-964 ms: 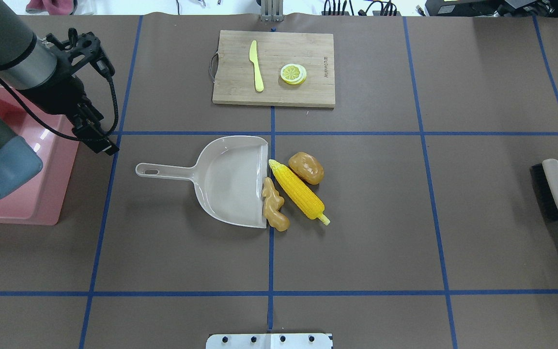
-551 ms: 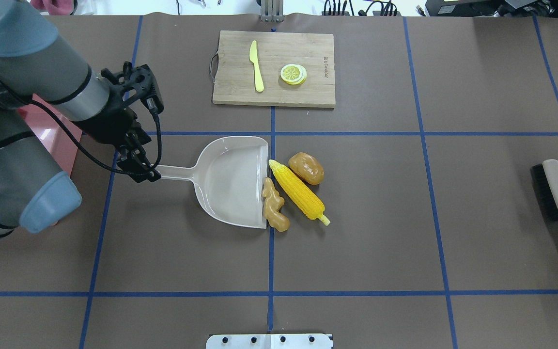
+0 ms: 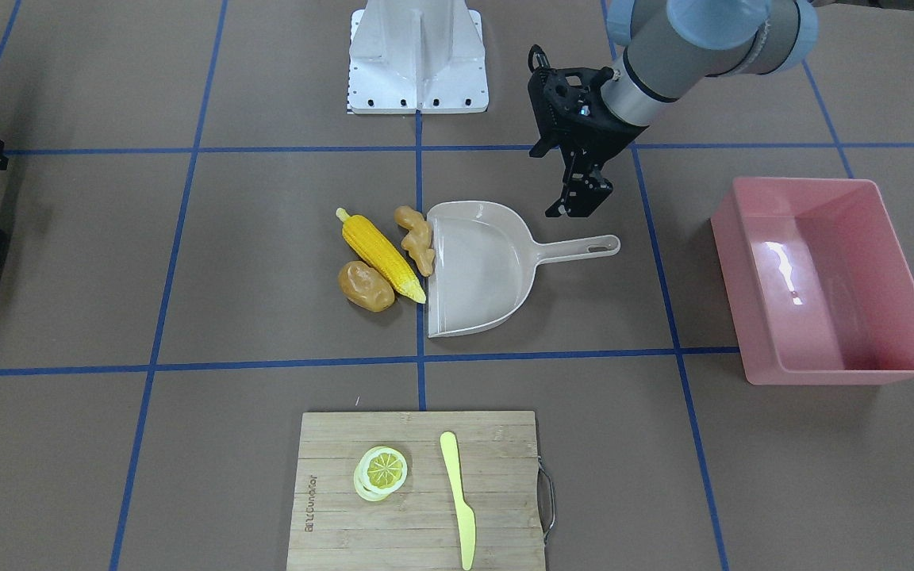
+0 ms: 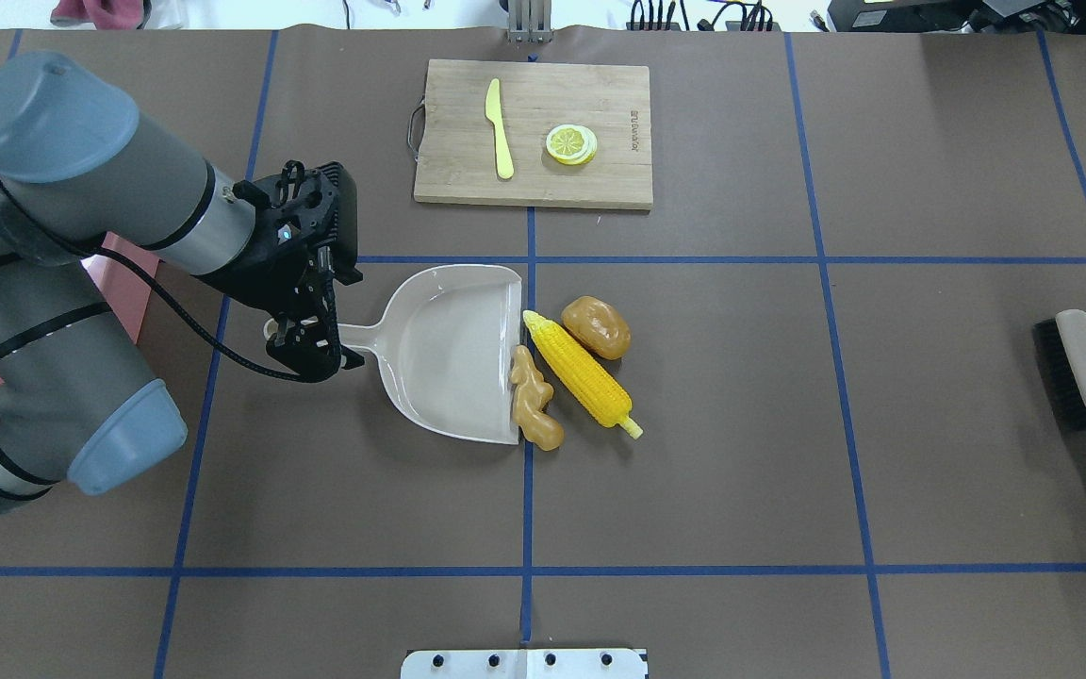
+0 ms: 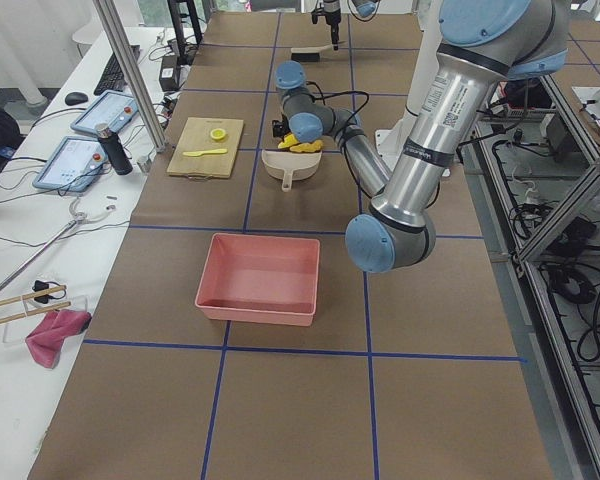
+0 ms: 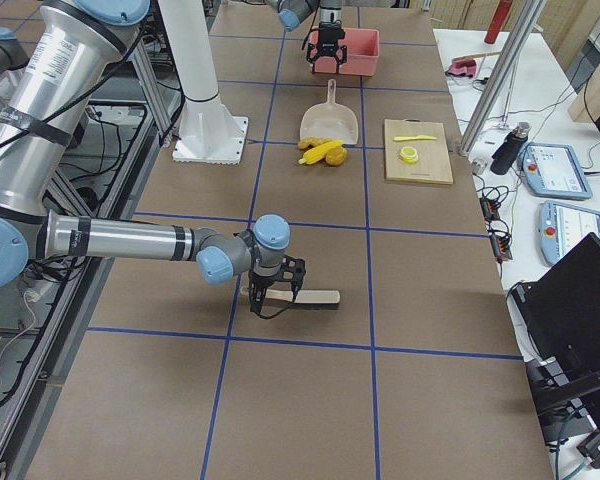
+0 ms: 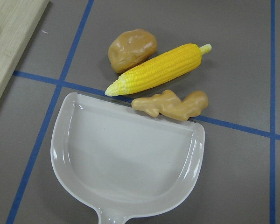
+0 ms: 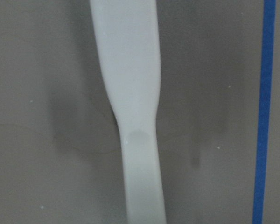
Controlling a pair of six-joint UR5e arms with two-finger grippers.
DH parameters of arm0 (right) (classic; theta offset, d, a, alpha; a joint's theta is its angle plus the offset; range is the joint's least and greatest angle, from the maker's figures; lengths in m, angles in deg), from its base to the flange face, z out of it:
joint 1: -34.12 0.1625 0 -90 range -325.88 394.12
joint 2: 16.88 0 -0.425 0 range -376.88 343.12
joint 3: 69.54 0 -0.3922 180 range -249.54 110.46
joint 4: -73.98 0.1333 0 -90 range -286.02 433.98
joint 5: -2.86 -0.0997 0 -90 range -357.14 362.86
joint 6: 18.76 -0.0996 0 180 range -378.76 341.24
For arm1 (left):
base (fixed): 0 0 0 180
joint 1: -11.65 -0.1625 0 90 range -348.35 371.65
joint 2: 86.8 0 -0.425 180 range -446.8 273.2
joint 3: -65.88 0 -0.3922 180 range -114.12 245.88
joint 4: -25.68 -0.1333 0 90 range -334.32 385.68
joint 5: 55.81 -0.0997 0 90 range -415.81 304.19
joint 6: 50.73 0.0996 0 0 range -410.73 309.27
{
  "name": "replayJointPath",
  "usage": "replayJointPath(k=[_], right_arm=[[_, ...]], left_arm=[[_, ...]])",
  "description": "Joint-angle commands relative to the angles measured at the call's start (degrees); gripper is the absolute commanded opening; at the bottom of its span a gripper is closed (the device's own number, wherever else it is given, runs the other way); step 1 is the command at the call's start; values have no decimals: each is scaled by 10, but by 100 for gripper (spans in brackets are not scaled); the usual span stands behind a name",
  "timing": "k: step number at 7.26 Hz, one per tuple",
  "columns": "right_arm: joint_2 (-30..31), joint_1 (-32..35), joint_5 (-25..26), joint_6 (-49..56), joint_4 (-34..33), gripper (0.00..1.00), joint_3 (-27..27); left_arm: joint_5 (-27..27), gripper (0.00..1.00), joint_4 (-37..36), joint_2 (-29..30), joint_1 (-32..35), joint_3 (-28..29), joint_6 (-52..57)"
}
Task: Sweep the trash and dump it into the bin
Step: 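Reach the left gripper to the white dustpan handle and grasp it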
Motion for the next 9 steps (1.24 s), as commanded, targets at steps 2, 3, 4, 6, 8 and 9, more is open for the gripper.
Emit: replayJointPath(k=[2,3,4,6,8,9], right_arm=[[-2,-4,-5,7,7,0,2],[-4,-5,-14,8,5,0,-1],[-4,-26,-24,8,2,0,-14],[-24,-38,-27,0,-75,0,-74],[-67,-40,-26,0,-147,0,-106],[-111,-45,-24,0,-243,0,-132]], left_arm=[[-34,88,4,-7,-11,-1,61],[-34,88,9,-15,-14,5,119],[-35,89,35,-24,-17,25,124],[-7,89,157,-35,-19,94,48],[2,88,200,-35,-19,113,-10],[2,87,213,-35,-19,128,-10]])
